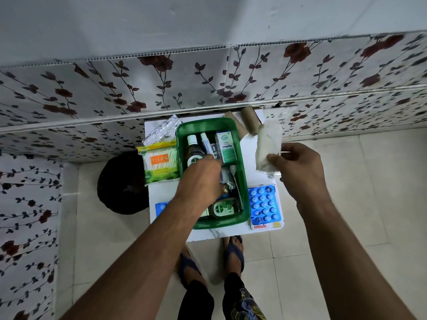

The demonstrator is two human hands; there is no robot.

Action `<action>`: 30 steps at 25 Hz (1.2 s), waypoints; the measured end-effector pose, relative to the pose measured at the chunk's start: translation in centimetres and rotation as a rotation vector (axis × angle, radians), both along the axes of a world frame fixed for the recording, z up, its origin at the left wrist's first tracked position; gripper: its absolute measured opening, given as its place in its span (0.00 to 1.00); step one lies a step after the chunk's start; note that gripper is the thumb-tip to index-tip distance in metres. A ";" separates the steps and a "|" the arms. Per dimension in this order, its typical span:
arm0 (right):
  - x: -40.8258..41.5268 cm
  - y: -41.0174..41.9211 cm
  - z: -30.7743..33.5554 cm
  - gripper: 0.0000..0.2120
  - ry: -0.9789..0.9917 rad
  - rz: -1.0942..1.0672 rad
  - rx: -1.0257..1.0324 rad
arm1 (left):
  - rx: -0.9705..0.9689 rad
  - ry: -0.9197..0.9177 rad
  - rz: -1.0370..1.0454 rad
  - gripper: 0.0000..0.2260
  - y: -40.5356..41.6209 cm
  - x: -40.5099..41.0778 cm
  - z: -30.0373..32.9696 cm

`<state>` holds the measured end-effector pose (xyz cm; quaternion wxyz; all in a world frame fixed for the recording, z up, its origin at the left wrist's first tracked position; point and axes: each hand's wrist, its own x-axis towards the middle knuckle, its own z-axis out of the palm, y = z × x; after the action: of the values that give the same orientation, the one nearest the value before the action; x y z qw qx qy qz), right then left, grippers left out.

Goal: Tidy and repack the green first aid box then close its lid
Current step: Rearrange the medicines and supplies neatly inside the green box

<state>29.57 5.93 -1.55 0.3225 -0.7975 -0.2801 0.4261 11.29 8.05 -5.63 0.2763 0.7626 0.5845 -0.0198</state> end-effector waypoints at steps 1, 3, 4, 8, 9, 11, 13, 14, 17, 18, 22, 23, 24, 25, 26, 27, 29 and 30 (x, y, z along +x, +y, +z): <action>-0.3 0.1 0.5 0.08 -0.010 0.024 0.012 | 0.016 -0.036 0.023 0.17 0.0 -0.8 0.6; -1.9 0.3 1.4 0.07 -0.018 0.094 0.026 | 0.072 -0.110 0.139 0.17 0.0 -3.4 2.1; -3.1 0.5 1.5 0.06 -0.018 0.141 0.020 | 0.106 -0.151 0.222 0.14 -0.1 -4.9 2.9; -9.0 1.9 -0.4 0.14 -0.121 0.388 -0.067 | 0.111 -0.283 0.569 0.05 -0.7 -9.2 2.7; -10.2 2.4 -1.4 0.15 -0.161 0.428 -0.082 | 0.087 -0.280 0.607 0.05 -0.9 -10.0 2.2; -11.8 3.6 -3.3 0.12 -0.217 0.482 -0.106 | 0.051 -0.266 0.606 0.06 -1.4 -11.3 1.0; -12.6 4.3 -4.4 0.09 -0.274 0.528 -0.125 | 0.031 -0.266 0.579 0.06 -1.9 -12.1 0.1; -12.7 4.5 -4.9 0.08 -0.310 0.552 -0.126 | 0.024 -0.270 0.571 0.06 -2.1 -12.3 -0.3; -13.1 4.6 -5.8 0.09 -0.409 0.654 -0.106 | 0.008 -0.290 0.574 0.06 -2.7 -12.8 -1.0; -13.0 4.5 -5.6 0.09 -0.425 0.670 -0.091 | -0.001 -0.296 0.573 0.06 -2.9 -12.8 -1.2; -9.7 2.5 -1.8 0.10 -0.424 0.425 0.115 | -0.066 -0.266 0.615 0.07 -4.8 -13.7 -2.2; -7.9 1.4 -0.7 0.09 -0.432 0.295 0.166 | -0.100 -0.228 0.630 0.09 -5.5 -13.8 -2.3; -6.0 0.2 -0.1 0.08 -0.454 0.194 0.174 | -0.136 -0.183 0.643 0.12 -6.2 -13.8 -2.6; -4.2 -1.2 -0.2 0.07 -0.478 0.138 0.126 | -0.172 -0.135 0.647 0.17 -7.1 -13.6 -3.0; -2.5 -2.8 -1.1 0.09 -0.503 0.135 0.024 | -0.196 -0.097 0.642 0.21 -8.0 -13.3 -3.3; -1.1 -4.3 -2.5 0.11 -0.518 0.178 -0.114 | -0.210 -0.071 0.632 0.25 -8.9 -13.0 -3.8; 0.1 -6.3 -5.5 0.21 -0.486 0.309 -0.360 | -0.193 -0.045 0.604 0.30 -10.0 -12.3 -4.6; 0.3 -6.9 -6.7 0.25 -0.456 0.341 -0.408 | -0.168 -0.036 0.589 0.31 -10.2 -12.1 -5.0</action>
<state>29.83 -1.02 -8.24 0.0100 -0.8618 -0.3833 0.3321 -0.80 -2.16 -10.61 0.3426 0.5349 0.7719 0.0262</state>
